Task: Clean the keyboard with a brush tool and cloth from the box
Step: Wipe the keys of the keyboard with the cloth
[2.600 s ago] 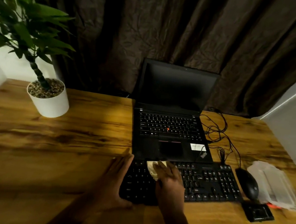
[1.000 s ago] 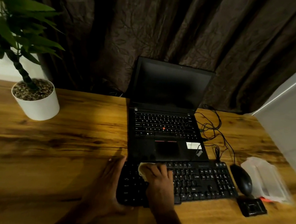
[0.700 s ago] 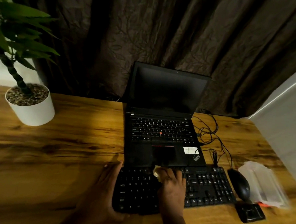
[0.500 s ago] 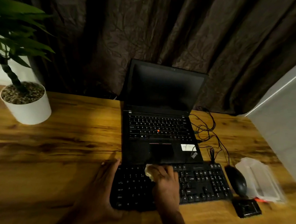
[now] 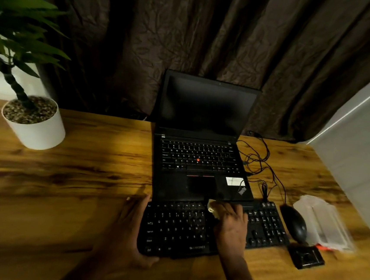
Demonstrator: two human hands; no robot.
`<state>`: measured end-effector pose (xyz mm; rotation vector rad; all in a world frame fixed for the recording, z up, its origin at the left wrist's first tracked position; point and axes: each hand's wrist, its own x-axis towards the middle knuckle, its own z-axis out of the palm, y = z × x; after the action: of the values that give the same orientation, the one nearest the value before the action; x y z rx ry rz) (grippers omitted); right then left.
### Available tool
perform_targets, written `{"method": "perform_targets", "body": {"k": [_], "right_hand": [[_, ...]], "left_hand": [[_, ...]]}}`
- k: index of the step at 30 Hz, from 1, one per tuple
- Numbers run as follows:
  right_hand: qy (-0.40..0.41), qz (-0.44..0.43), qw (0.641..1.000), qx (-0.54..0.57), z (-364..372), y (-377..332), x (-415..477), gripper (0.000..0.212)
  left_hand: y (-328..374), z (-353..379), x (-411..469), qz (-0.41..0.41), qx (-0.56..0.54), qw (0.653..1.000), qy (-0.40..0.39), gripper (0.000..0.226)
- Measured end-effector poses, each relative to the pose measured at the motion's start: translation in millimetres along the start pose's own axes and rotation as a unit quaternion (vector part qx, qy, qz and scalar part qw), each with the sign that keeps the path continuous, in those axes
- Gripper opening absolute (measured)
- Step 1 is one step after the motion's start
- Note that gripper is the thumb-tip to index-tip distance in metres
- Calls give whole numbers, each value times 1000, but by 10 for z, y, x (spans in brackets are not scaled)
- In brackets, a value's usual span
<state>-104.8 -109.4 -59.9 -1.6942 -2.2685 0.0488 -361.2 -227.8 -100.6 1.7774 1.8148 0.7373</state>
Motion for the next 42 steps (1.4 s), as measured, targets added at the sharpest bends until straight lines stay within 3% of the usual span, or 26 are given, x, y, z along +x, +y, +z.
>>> {"method": "perform_targets", "body": {"k": [7, 13, 19, 26, 32, 39, 42], "right_hand": [[38, 32, 999, -9, 17, 124, 35, 58], [5, -51, 999, -14, 44, 17, -29, 59], [78, 58, 995, -9, -42, 254, 12, 54], [29, -12, 1000, -5, 62, 64, -121, 66], [65, 92, 994, -2, -53, 354, -95, 57], [2, -24, 1000, 13, 58, -149, -333, 67], [19, 18, 1000, 13, 12, 5, -291, 65]], "left_hand": [[14, -8, -8, -1, -1, 1000, 0, 145], [-23, 28, -11, -21, 5, 1000, -9, 147], [-10, 19, -8, -17, 5, 1000, -10, 146], [-13, 15, -10, -5, 5, 1000, -5, 147], [-19, 23, -20, -11, 11, 1000, -6, 148], [-22, 21, -7, -4, 16, 1000, -1, 147], [-5, 16, -10, -8, 14, 1000, -1, 146]]}}
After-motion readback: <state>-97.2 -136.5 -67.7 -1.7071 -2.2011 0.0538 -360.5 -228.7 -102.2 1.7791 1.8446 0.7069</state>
